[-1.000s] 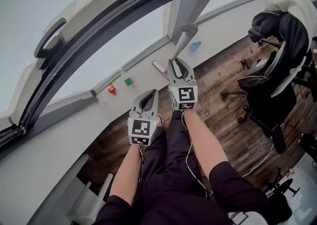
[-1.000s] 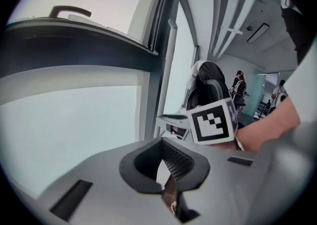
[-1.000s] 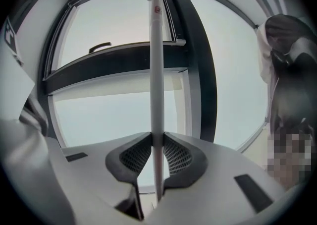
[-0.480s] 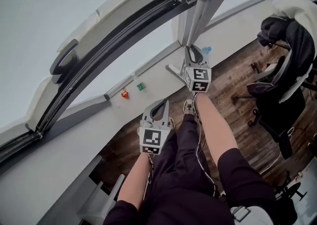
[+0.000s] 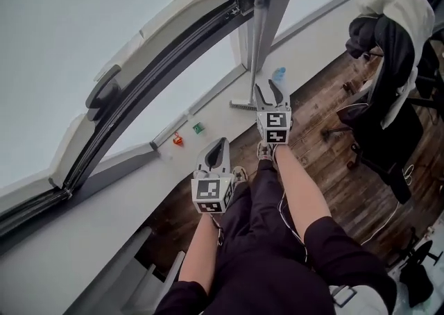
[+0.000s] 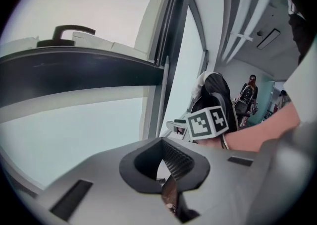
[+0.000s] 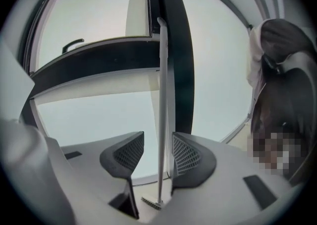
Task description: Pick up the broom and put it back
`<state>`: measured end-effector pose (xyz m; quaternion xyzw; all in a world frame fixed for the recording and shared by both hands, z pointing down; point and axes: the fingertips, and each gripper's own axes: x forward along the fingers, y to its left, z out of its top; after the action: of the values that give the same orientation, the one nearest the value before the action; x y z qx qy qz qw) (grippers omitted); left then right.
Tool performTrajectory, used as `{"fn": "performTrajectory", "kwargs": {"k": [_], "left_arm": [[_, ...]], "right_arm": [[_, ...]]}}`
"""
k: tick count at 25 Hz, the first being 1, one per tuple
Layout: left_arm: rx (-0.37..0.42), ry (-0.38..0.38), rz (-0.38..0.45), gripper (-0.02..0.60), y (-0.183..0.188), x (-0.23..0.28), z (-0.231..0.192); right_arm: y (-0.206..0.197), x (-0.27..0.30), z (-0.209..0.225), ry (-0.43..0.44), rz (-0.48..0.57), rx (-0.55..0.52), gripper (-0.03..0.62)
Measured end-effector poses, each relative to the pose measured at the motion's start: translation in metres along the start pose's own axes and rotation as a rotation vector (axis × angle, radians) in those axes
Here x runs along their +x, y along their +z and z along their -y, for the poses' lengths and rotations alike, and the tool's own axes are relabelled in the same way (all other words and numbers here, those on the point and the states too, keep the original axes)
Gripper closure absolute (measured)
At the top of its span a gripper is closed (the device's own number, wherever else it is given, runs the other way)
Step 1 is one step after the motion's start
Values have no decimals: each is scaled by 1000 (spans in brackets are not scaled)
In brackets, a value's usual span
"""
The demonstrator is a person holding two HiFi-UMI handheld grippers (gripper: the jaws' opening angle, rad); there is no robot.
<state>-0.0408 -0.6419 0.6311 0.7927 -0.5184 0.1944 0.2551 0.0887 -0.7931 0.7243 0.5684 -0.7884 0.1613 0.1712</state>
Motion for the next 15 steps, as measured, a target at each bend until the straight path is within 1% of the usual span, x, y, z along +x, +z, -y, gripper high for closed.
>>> {"fn": "performTrajectory", "kwargs": {"k": [2, 4, 7, 8, 11, 13, 15], "left_arm": [[-8, 2, 11, 581, 5, -12, 3], [10, -13, 18, 581, 9, -25, 8], [67, -57, 47, 581, 19, -45, 20], [85, -71, 59, 581, 22, -53, 26], [117, -103, 100, 581, 31, -76, 42], [134, -126, 129, 581, 38, -93, 51], [168, -159, 147, 581, 42, -110, 64]], "right_arm": [[6, -30, -7, -7, 13, 18, 407], [16, -62, -19, -5, 36, 30, 429], [38, -117, -43, 15, 85, 9, 538], [46, -136, -50, 25, 104, -5, 557], [69, -192, -70, 33, 160, -54, 572], [83, -224, -84, 21, 186, -113, 572], [95, -255, -93, 5, 208, -141, 572]]}}
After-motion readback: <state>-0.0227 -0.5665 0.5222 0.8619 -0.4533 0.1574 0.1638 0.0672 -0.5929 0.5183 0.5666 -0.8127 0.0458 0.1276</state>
